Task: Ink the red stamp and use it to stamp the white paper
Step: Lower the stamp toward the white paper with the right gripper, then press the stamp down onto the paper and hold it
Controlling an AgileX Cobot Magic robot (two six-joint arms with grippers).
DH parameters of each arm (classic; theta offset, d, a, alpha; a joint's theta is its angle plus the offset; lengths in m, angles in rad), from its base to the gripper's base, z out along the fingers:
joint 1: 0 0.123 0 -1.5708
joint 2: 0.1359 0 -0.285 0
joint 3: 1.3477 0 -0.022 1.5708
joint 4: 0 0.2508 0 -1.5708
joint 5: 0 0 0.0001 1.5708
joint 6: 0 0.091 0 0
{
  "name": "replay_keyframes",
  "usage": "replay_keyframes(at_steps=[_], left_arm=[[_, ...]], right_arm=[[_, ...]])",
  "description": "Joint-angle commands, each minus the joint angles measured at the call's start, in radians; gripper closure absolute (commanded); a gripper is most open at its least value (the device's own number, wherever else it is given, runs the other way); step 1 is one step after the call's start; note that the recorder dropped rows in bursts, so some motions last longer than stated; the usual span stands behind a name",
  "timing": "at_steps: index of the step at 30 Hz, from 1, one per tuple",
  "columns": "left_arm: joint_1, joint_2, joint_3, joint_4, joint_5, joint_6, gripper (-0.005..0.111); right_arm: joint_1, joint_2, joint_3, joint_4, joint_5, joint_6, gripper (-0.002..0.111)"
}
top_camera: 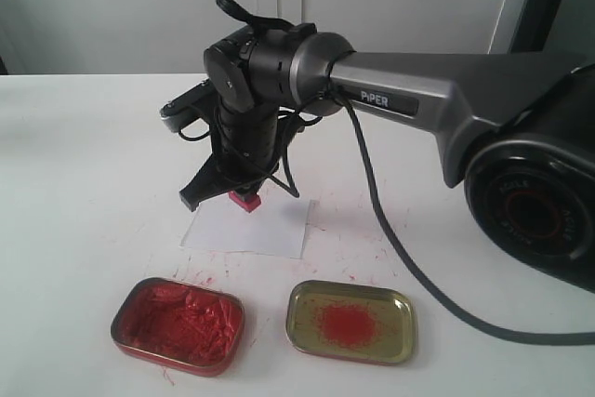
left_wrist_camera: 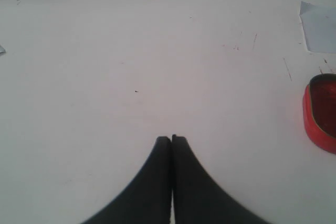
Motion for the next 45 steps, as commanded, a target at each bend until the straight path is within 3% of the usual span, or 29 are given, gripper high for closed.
replay_keyframes(at_steps=[1,34,45], left_arm=[[0.004,-0.003,0.007,-0.011,0.001,0.0,0.107],[0.004,-0.003,0.007,-0.011,0.001,0.0,0.107],[0.004,-0.003,0.007,-0.011,0.001,0.0,0.107]], right_arm=[[-0.001,0.014,-0.003,0.01,-0.002,-0.009,0.108],[-0.001,0.262,-0.003,0.089,0.108,-0.009,0.108],[-0.001,0.197,-0.003,0.098,0.105,-0.003,0.108]])
